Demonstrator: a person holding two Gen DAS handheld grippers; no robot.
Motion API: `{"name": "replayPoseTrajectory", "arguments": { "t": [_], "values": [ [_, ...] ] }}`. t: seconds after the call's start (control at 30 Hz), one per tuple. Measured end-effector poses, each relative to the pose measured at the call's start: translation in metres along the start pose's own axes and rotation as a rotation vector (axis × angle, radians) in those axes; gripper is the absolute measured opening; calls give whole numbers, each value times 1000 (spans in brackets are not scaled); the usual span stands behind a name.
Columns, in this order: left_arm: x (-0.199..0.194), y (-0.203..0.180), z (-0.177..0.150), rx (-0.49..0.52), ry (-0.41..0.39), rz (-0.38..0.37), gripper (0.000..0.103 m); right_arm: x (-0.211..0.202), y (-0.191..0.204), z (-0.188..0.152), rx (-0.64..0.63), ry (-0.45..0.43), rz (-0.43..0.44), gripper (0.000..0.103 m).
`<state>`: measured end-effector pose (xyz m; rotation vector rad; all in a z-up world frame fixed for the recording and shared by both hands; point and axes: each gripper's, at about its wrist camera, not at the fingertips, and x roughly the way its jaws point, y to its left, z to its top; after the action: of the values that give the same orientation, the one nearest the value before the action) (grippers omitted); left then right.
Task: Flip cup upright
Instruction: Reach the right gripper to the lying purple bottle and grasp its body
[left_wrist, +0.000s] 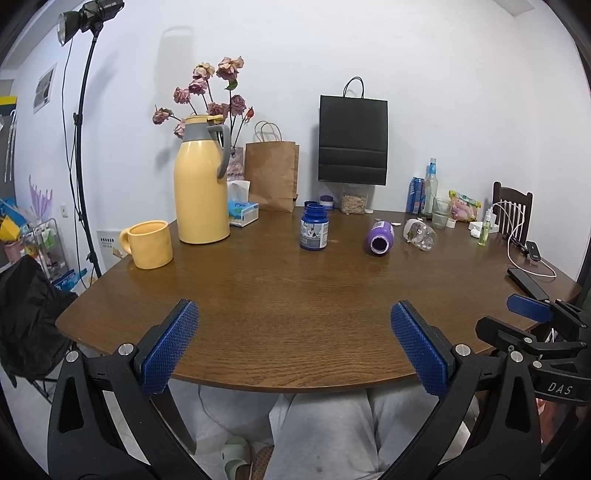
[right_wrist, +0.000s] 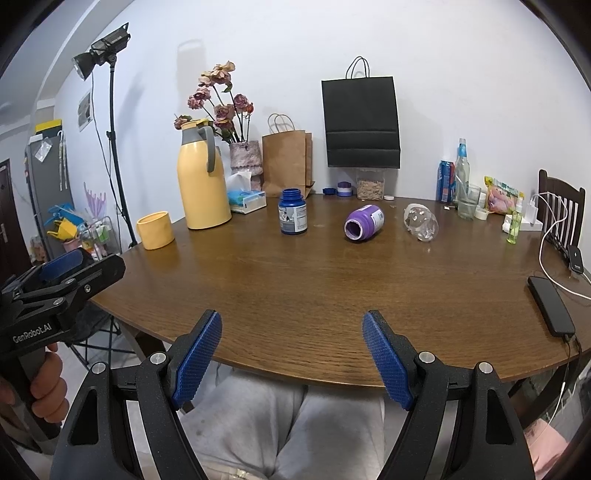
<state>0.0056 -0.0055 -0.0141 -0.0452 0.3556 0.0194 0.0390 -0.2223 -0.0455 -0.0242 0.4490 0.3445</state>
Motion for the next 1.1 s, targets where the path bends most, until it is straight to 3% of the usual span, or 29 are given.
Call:
{"name": "replayPoseTrajectory", "arguments": {
  "t": [0.17, 0.5, 0.67, 0.87, 1.1],
  "values": [
    [17, 1, -1, 17, 25, 15, 103, 16, -14, 0, -15, -15, -95, 83],
    [75, 8, 14, -5, 80, 6, 103, 63, -54, 19, 112, 43, -89, 83],
    [122, 7, 29, -42, 156, -64, 103, 108, -67, 41, 133, 90, -78, 83],
    [170, 3, 50, -26, 192, -60, 103, 167, -87, 71, 162, 139, -67, 83],
    [243, -3, 68, -15, 315, -99, 103, 245, -107, 106, 177, 193, -73, 83]
  ]
}}
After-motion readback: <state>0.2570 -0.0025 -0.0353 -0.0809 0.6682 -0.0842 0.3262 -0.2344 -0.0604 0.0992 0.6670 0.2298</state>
